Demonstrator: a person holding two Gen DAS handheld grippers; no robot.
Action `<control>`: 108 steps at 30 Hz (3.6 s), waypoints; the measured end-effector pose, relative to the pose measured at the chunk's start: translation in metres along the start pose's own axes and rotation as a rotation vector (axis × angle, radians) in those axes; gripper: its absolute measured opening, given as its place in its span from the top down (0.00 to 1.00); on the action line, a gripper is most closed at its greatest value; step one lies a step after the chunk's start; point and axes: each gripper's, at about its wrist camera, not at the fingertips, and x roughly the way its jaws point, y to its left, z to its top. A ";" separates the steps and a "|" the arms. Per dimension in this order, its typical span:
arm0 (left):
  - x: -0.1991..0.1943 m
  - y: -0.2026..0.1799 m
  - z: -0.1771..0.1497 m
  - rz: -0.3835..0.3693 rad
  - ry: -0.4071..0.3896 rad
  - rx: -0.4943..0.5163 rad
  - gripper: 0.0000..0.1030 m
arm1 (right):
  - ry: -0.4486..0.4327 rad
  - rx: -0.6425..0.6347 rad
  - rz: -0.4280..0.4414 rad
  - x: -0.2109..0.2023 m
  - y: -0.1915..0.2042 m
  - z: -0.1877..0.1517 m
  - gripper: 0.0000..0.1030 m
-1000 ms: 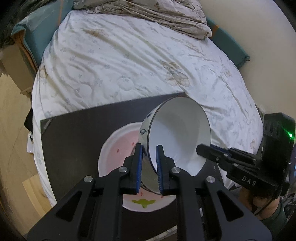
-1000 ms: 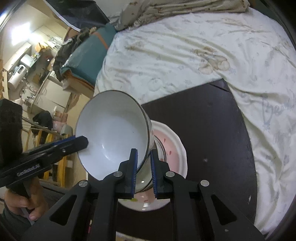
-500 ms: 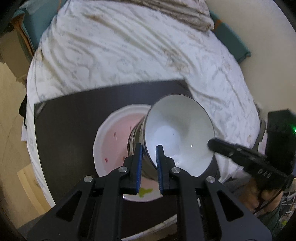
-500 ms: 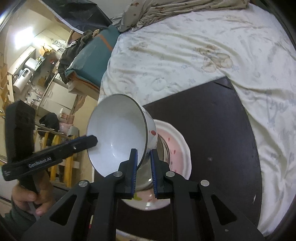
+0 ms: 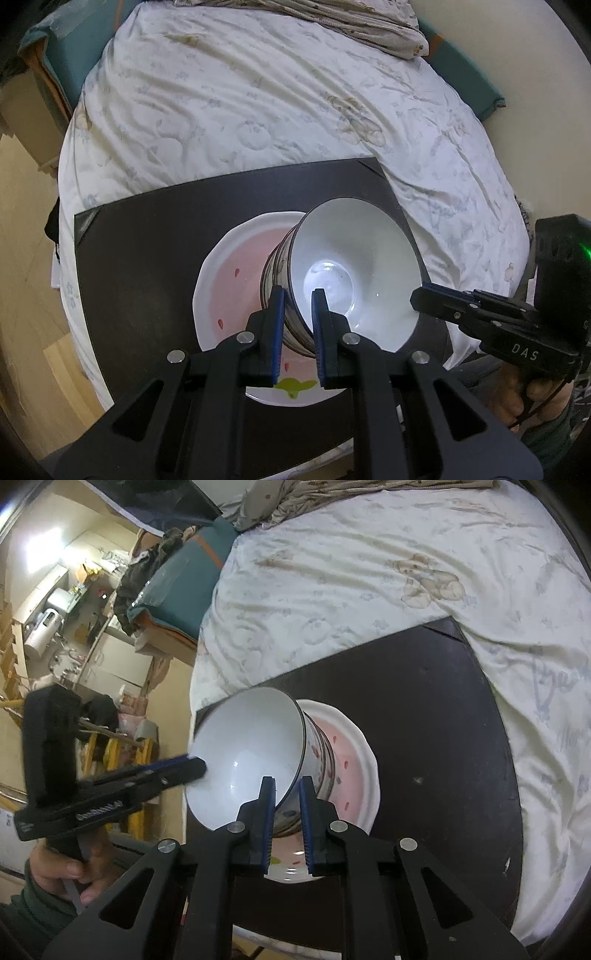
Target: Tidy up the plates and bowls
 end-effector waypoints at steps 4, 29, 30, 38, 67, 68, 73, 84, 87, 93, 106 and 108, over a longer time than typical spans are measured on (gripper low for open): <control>0.000 0.006 0.001 -0.027 0.003 -0.030 0.88 | 0.001 0.013 0.017 0.000 -0.002 -0.001 0.86; 0.080 0.080 -0.038 0.024 0.260 -0.256 0.52 | 0.209 0.222 -0.077 0.062 -0.070 -0.009 0.67; 0.085 0.079 -0.040 0.032 0.280 -0.251 0.54 | 0.225 0.218 -0.094 0.065 -0.070 -0.011 0.68; 0.102 0.073 -0.035 -0.033 0.324 -0.268 0.66 | 0.280 0.177 -0.084 0.082 -0.062 -0.016 0.77; 0.128 0.094 0.070 0.023 0.219 -0.290 0.67 | 0.141 0.242 -0.099 0.119 -0.083 0.096 0.75; 0.127 0.095 0.071 0.027 0.212 -0.287 0.67 | 0.126 0.251 -0.098 0.120 -0.085 0.101 0.75; 0.115 0.103 0.059 0.027 0.200 -0.309 0.66 | 0.109 0.258 -0.101 0.124 -0.088 0.111 0.76; 0.049 0.098 0.058 0.083 -0.106 -0.353 0.39 | -0.126 0.367 -0.055 0.053 -0.101 0.099 0.73; 0.044 0.083 0.063 0.038 -0.154 -0.304 0.33 | -0.187 0.383 0.042 0.044 -0.101 0.107 0.73; 0.048 0.083 0.067 -0.008 -0.126 -0.355 0.33 | -0.158 0.430 0.229 0.069 -0.099 0.119 0.72; 0.061 0.094 0.070 0.017 -0.126 -0.374 0.33 | -0.108 0.434 0.148 0.085 -0.101 0.117 0.68; 0.064 0.092 0.070 0.015 -0.112 -0.363 0.33 | -0.101 0.431 0.150 0.087 -0.100 0.118 0.68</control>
